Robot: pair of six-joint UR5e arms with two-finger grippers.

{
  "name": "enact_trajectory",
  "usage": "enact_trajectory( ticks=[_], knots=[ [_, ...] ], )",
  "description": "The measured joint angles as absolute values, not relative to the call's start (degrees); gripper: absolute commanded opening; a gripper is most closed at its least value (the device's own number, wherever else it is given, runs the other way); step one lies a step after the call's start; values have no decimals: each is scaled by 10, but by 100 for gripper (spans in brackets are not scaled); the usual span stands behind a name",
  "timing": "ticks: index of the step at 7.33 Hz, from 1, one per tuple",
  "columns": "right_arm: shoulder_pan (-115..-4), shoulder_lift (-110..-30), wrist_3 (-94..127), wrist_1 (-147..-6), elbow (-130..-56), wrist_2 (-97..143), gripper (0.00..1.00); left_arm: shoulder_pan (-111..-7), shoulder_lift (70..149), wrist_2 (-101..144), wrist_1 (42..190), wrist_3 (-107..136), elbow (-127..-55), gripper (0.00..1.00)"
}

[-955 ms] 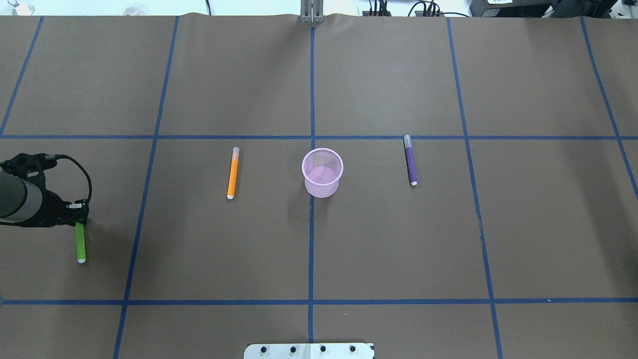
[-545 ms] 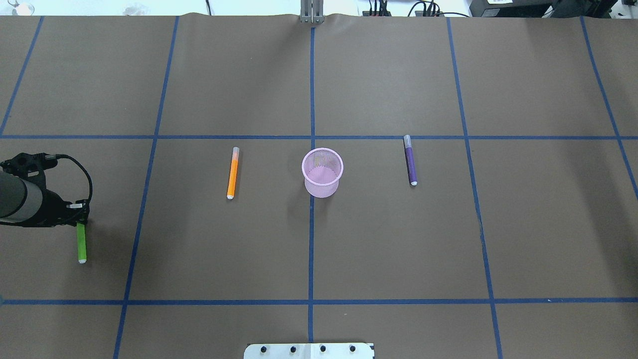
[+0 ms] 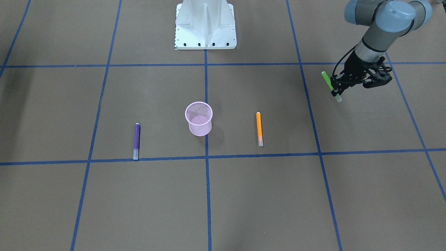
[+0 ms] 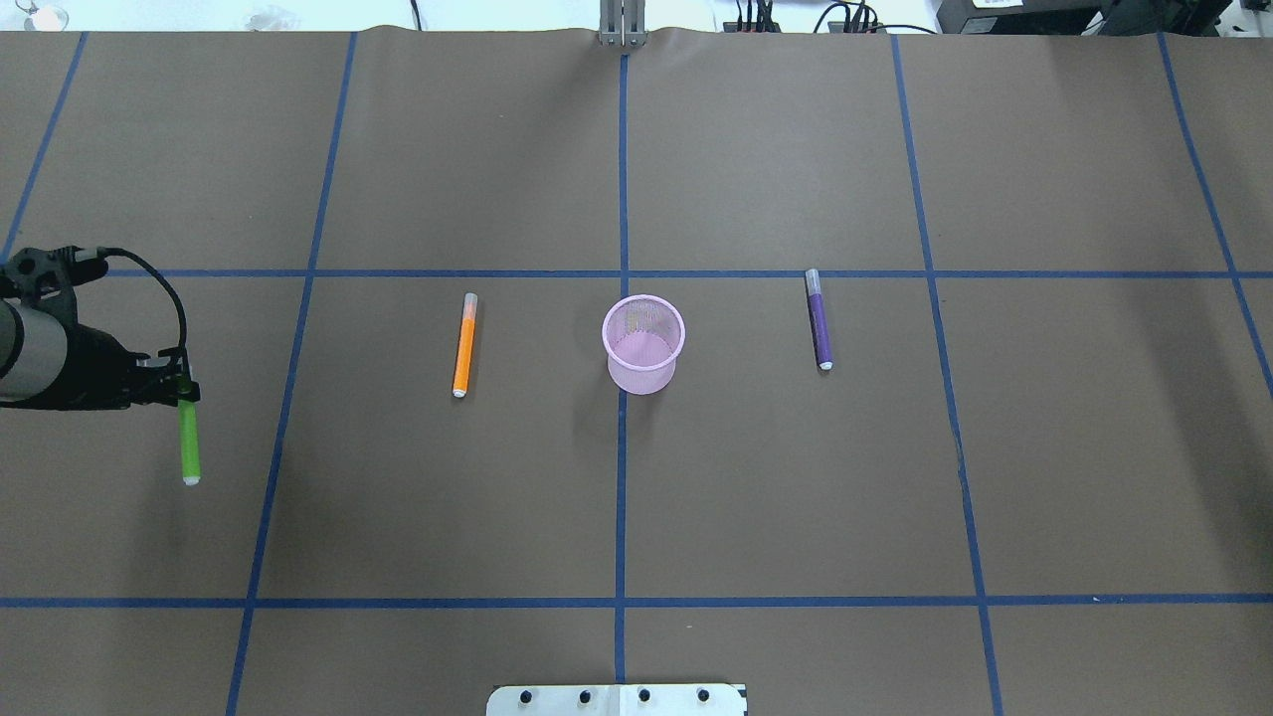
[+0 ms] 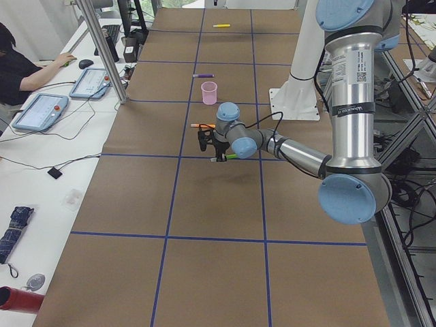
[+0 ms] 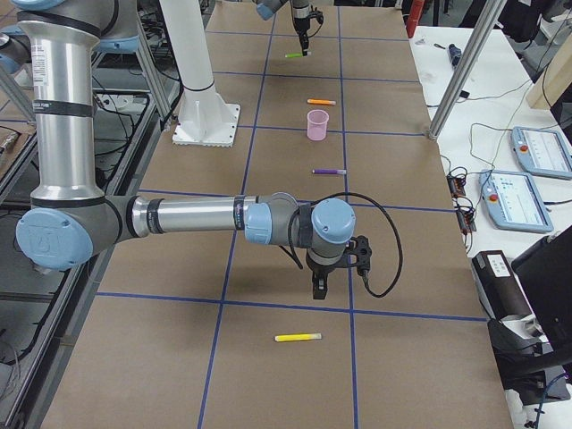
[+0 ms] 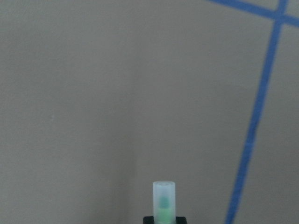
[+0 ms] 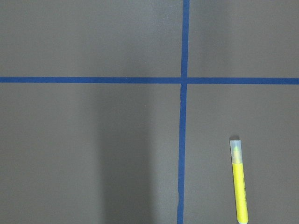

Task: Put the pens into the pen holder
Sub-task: 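Carry the green marker with the left gripper away from the robot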

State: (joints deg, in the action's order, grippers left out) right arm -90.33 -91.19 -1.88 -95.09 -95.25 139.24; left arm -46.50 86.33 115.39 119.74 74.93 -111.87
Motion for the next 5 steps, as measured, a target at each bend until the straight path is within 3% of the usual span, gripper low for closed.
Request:
enact_trajectory(
  ticks=[5],
  knots=[
    [-873,-904,-22,-741,-784,1352,99,-540,1135,1126,936,775,-1129,0]
  ],
)
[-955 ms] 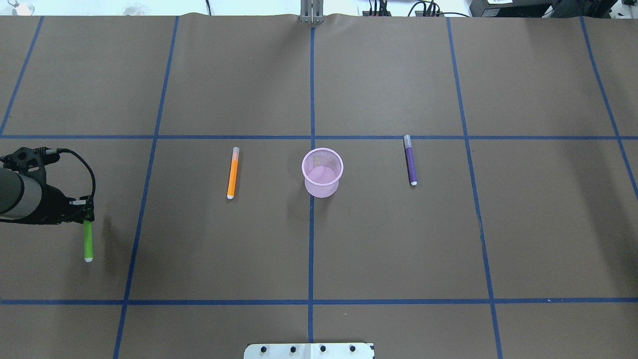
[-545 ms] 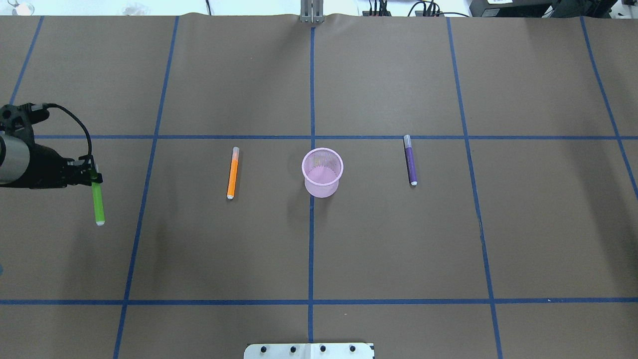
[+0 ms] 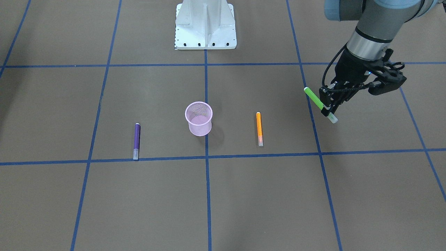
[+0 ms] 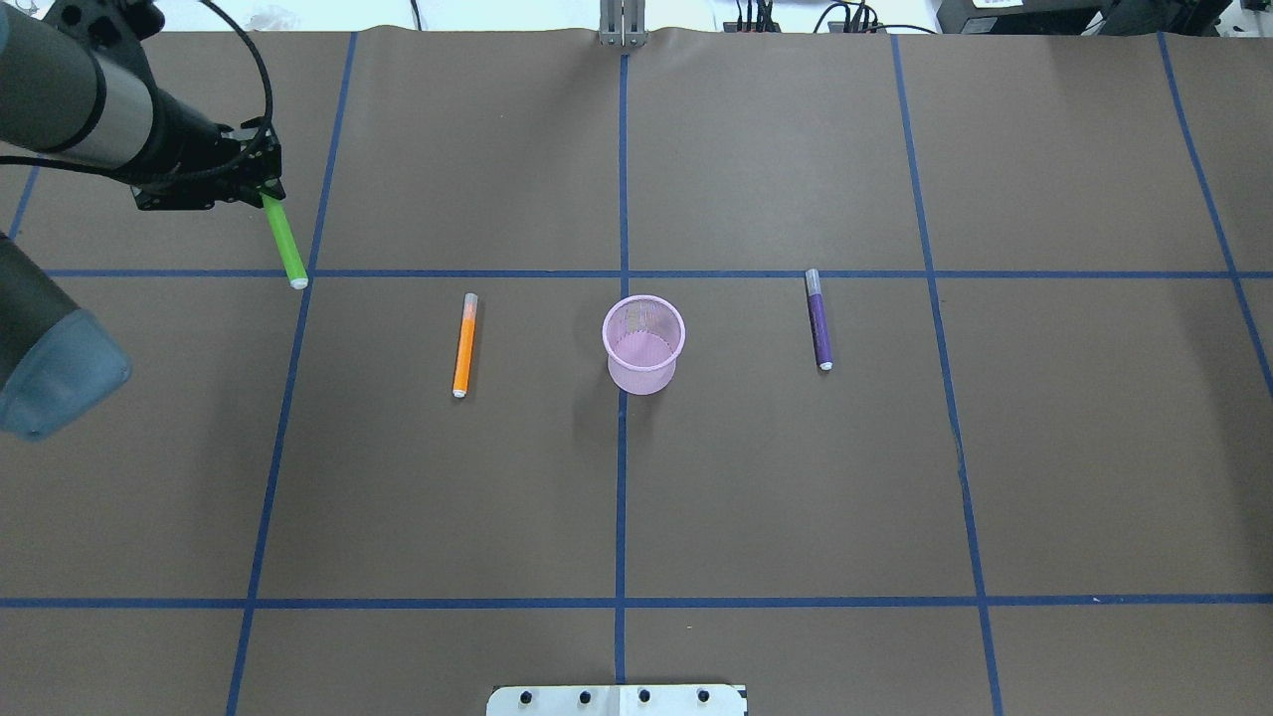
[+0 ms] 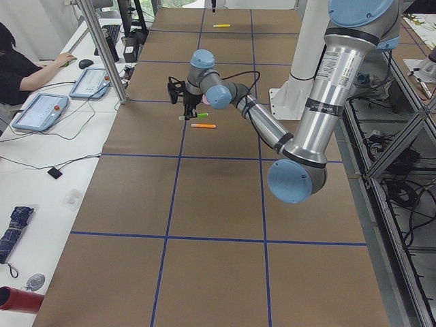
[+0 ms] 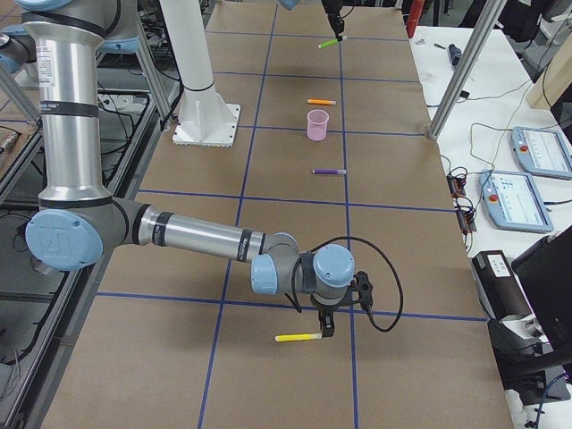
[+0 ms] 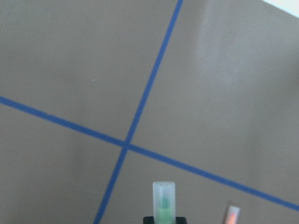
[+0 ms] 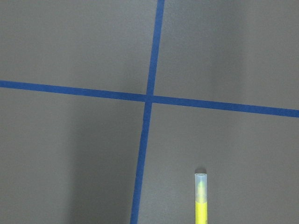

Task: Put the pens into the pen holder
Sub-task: 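Carry the green marker with the left gripper away from the robot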

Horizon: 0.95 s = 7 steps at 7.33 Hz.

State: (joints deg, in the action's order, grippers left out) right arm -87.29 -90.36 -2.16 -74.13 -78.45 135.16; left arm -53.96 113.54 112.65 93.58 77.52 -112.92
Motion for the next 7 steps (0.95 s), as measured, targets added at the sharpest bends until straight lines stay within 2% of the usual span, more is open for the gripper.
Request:
enact_trajectory(
  ticks=[4,7],
  knots=[
    [-830,-900,-18,-701,-724,1312,99,-523,1227,1031,916,792,-1123,0],
    [-820,-898,-17,-701,-714,1311,99,-494,1244,975,1028,734,-1107,0]
  ],
)
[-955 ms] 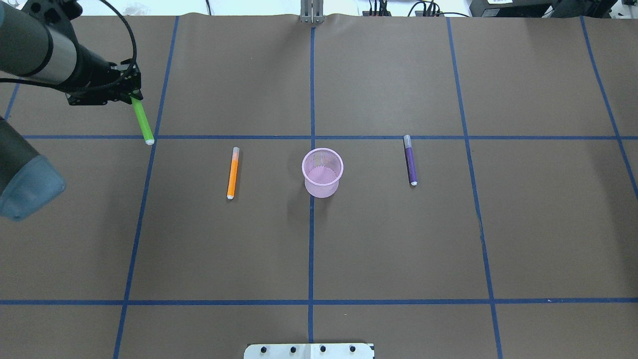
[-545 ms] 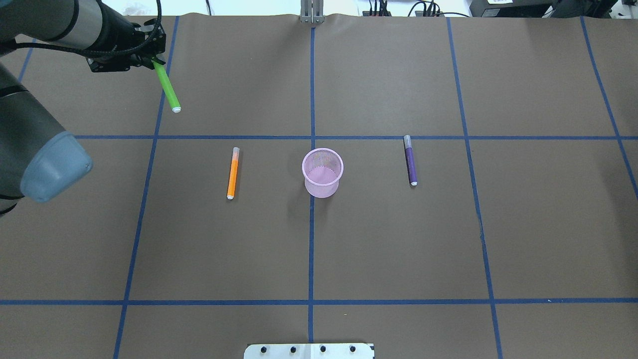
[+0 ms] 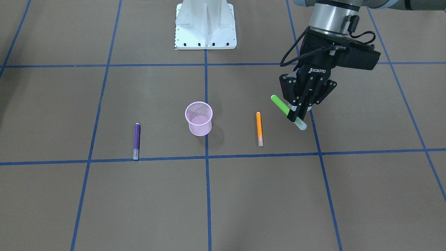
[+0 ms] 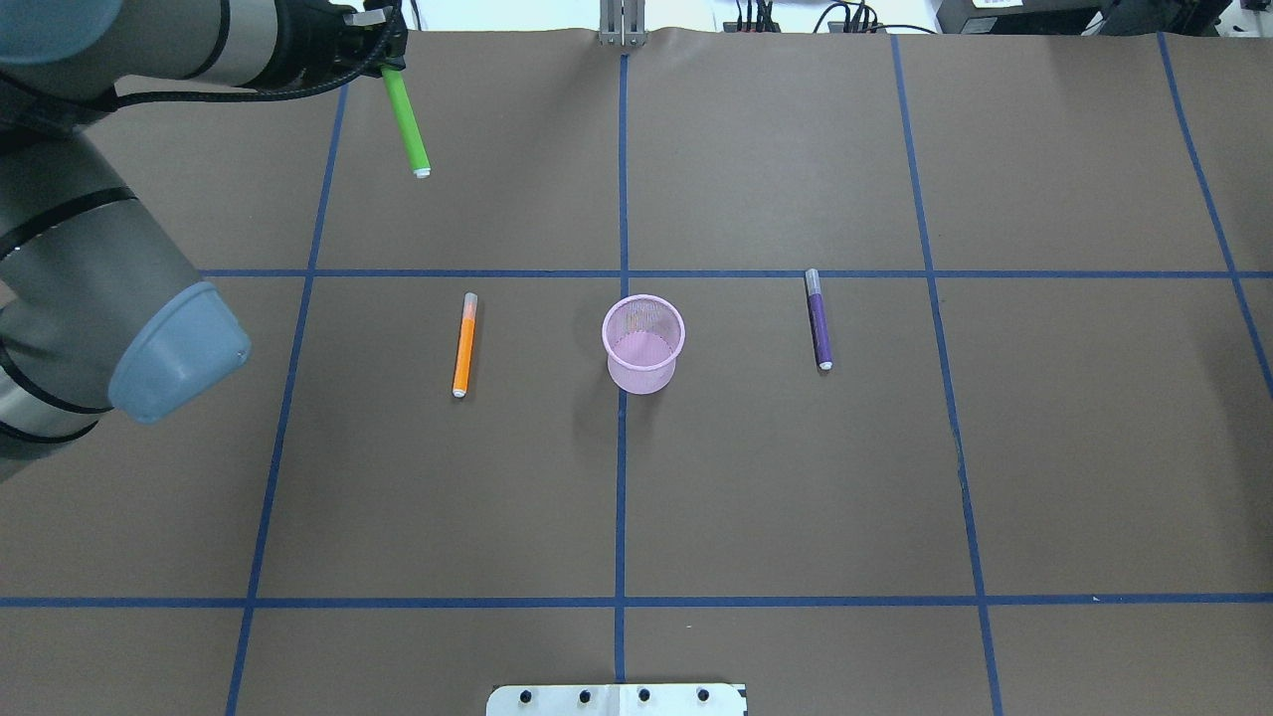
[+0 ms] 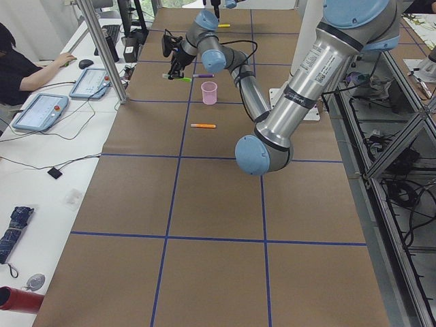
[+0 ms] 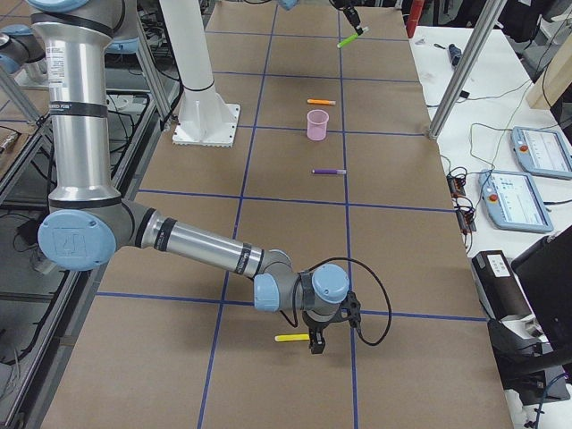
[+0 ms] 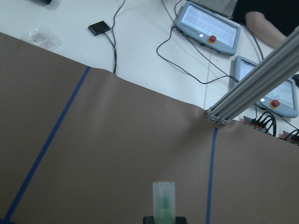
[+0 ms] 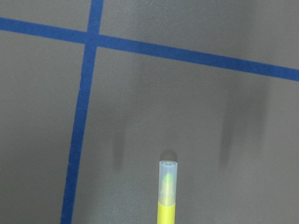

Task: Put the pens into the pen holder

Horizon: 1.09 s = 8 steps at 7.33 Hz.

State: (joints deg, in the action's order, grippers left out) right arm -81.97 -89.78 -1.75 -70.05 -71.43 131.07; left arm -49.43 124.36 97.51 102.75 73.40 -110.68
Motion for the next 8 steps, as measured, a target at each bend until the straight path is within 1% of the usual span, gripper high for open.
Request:
enact_trajectory(
  ticks=[5,7,8],
  knots=[
    [-817,-894,-15,-701,-712,1315,99,-464,1258,960,1166,586,-1053,0],
    [-817,-893,-15,-699,-705,1315,99,-421,1262,910,1255,570,-1007,0],
    [-816,-893,-15,-686,-698,1315,99,-401,1263,884,1277,569,-995,0]
  ],
)
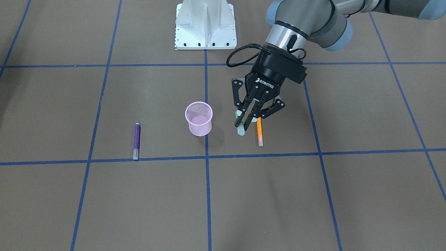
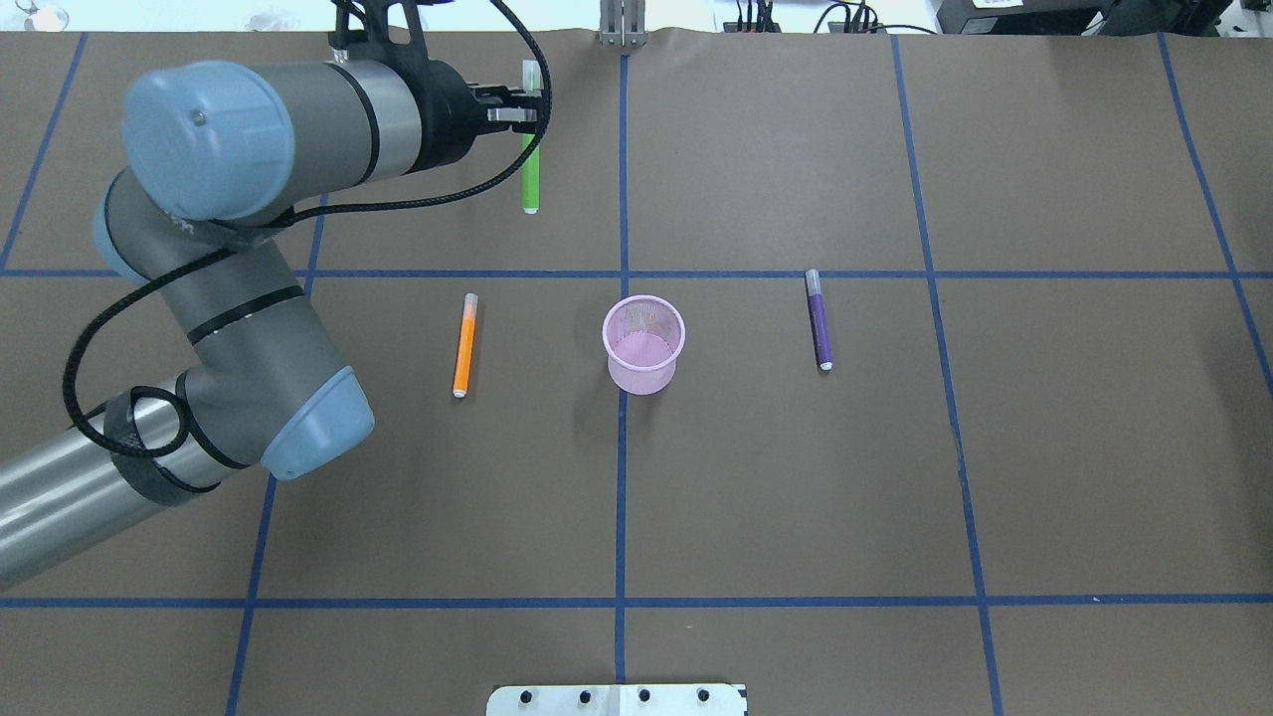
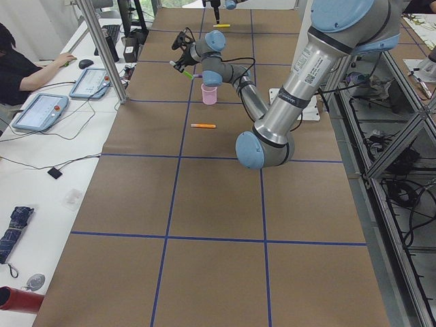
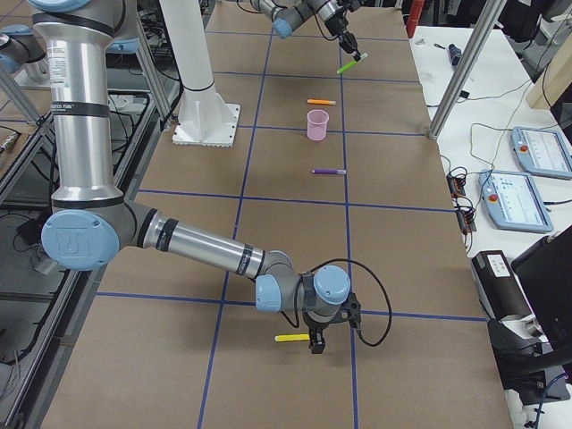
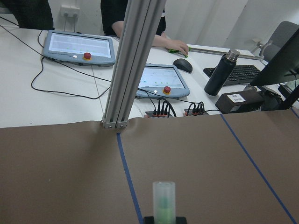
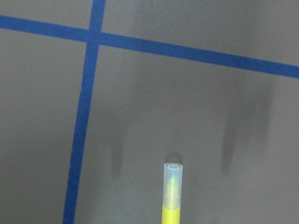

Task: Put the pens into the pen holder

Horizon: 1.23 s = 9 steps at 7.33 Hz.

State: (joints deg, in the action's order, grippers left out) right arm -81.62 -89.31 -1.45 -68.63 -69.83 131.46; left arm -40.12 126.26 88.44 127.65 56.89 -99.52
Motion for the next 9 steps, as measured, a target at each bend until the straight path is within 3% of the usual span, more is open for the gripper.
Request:
enact_trajectory(
  ticks=[6,9],
  knots=[
    [-803,-888,9,-622,-659,1310,96,-377,1265,850,1298,574,-987,0],
    [-790,-879,24,-610,-654,1309,78,-377,1261,849,1301,574,-987,0]
  ],
)
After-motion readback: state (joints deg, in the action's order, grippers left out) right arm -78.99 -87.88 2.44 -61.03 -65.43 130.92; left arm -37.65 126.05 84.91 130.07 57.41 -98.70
